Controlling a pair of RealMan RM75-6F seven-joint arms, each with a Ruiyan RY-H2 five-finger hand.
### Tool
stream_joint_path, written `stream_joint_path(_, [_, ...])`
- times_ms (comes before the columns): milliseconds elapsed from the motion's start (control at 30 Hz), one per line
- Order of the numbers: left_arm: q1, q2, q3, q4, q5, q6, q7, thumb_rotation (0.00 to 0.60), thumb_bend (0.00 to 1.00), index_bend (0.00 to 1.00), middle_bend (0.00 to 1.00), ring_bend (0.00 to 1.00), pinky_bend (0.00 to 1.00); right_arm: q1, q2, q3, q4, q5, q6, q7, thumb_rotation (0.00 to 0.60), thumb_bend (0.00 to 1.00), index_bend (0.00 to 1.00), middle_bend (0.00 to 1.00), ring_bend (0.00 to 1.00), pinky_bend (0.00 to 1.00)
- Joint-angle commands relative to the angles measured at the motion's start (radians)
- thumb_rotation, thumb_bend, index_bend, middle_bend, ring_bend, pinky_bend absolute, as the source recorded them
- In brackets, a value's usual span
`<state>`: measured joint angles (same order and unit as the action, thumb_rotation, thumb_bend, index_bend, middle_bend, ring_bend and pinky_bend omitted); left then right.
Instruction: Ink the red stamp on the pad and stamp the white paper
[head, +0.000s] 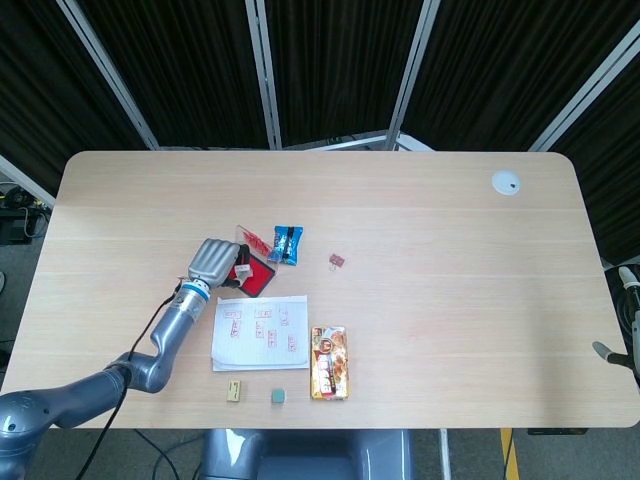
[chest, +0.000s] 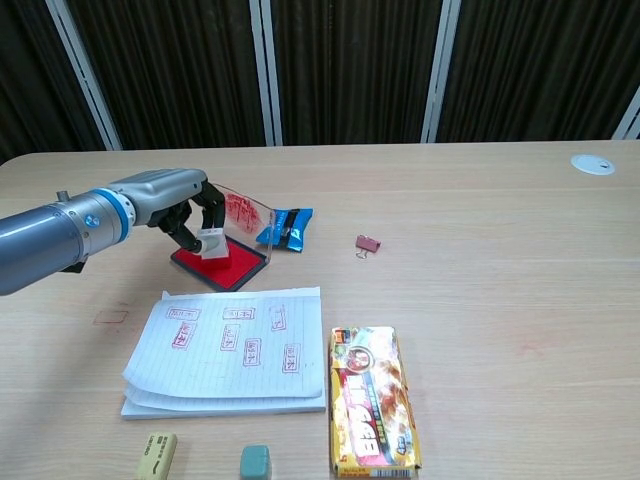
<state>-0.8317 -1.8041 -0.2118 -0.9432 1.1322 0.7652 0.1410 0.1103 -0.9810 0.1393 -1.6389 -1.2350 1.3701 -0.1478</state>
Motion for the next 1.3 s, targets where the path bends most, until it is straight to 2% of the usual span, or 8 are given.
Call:
stream_joint_path(33, [-0.001, -0.008, 0.004, 0.010, 0.003, -0.003, -0.006, 0.600, 0.40, 0.57, 0.53, 0.80, 0.84, 0.001, -0.001, 0.000, 0.002, 0.001, -0.001, 0.000, 0.600, 0.00, 0.00, 0.00, 0.00, 0.00])
stream_joint_path(933, [0.010, -0.021, 0.008, 0.034, 0.009, -0.004, -0.020, 0.600, 0.41, 0.57, 0.53, 0.80, 0.84, 0.000, 0.001, 0.001, 0.006, 0.002, -0.004, 0.009, 0.600, 0.00, 0.00, 0.00, 0.00, 0.00])
stream_joint_path(1100, [0.013, -0.004, 0.001, 0.007, 0.017, 0.012, -0.029, 0.600, 0.41, 0.57, 0.53, 0.80, 0.84, -0.001, 0.001, 0.000, 0.006, 0.004, -0.004, 0.009, 0.600, 0.00, 0.00, 0.00, 0.00, 0.00])
stream_joint_path(1300, [0.021, 0.067, -0.012, -0.107, 0.041, 0.049, -0.045, 0.600, 0.41, 0.58, 0.53, 0.80, 0.84, -0.001, 0.000, -0.001, 0.004, 0.000, -0.002, 0.007, 0.600, 0.00, 0.00, 0.00, 0.00, 0.00])
